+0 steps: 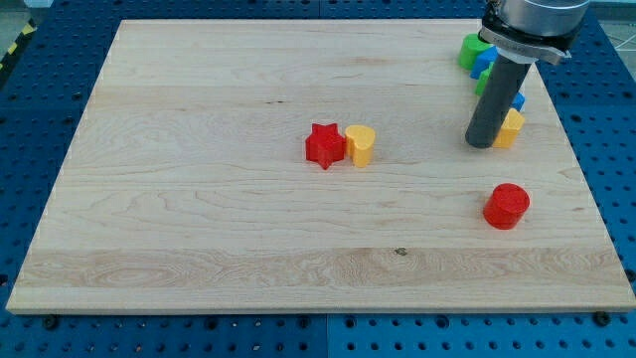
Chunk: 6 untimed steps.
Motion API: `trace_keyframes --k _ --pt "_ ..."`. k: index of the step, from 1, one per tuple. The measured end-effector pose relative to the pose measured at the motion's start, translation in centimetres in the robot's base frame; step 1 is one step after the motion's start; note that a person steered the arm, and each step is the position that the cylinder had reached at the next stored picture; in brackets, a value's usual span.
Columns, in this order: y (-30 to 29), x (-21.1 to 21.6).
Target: Move your arm towards center
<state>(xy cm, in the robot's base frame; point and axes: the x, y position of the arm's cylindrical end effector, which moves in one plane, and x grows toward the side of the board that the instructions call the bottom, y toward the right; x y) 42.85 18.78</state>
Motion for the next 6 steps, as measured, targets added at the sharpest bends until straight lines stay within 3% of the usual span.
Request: trace_keyframes --k 1,2,4,5,6 --pt "-0.2 0.0" --pt "-3.9 -2.3" --pt "-16.8 -5.8" --pt "-22.2 -5.0" --pt "-22.5 -0.9"
